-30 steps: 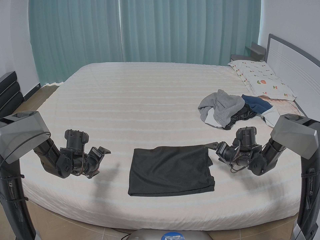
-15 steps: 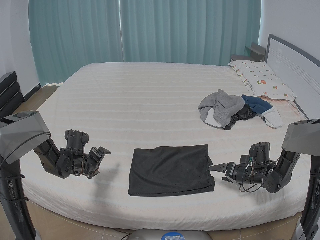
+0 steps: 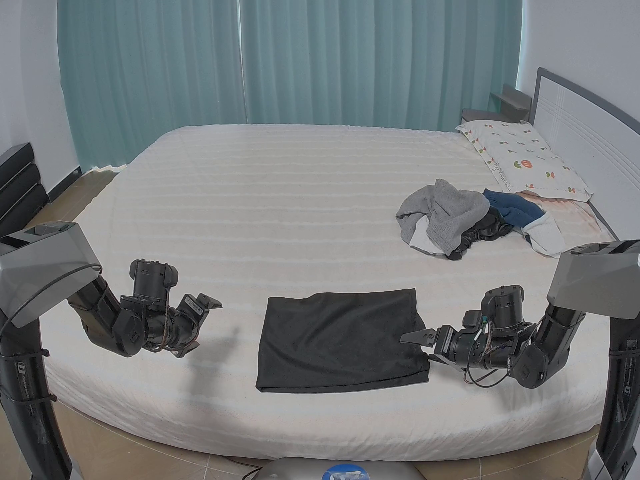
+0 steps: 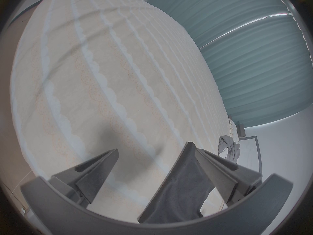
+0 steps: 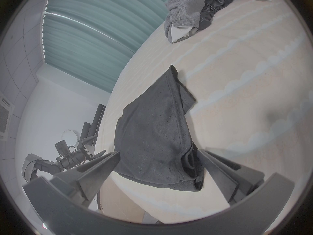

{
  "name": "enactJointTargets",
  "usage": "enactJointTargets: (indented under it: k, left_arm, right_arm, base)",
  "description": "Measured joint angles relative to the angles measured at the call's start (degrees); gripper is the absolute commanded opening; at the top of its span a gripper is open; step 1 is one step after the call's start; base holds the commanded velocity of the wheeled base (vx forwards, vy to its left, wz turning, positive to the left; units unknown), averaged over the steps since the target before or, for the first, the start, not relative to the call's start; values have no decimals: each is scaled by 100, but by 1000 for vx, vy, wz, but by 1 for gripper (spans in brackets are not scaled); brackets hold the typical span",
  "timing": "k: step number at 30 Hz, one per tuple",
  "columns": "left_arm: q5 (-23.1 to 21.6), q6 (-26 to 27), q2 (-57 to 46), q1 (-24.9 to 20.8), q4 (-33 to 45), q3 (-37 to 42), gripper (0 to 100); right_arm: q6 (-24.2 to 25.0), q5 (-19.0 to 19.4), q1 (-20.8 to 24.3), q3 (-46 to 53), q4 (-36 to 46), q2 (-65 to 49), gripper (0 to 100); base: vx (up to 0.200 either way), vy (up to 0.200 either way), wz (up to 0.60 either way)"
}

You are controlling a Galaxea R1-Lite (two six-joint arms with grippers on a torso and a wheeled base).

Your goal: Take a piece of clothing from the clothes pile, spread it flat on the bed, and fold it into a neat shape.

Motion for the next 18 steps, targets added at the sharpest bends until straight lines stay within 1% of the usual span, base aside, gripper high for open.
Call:
enactJointTargets:
  k: [1, 2, 10, 18]
  left_arm:
    - [0, 2, 0, 0, -2, 0, 100]
    - [0, 0, 0, 0, 0, 0, 100]
    - [0, -9, 0, 0, 0, -16, 100]
    - [0, -9, 0, 0, 0, -18, 100]
  right_arm:
    - [-5, -2, 9, -11, 0, 16, 100]
    - [-11, -4, 23, -18, 0, 30, 0]
    - [-123, -33, 48, 11, 67, 77, 0]
    - [-172, -46, -51, 234, 79, -30, 0]
  base:
    - [0, 0, 0]
    - [0, 0, 0]
    - [0, 0, 0]
    - [0, 0, 0]
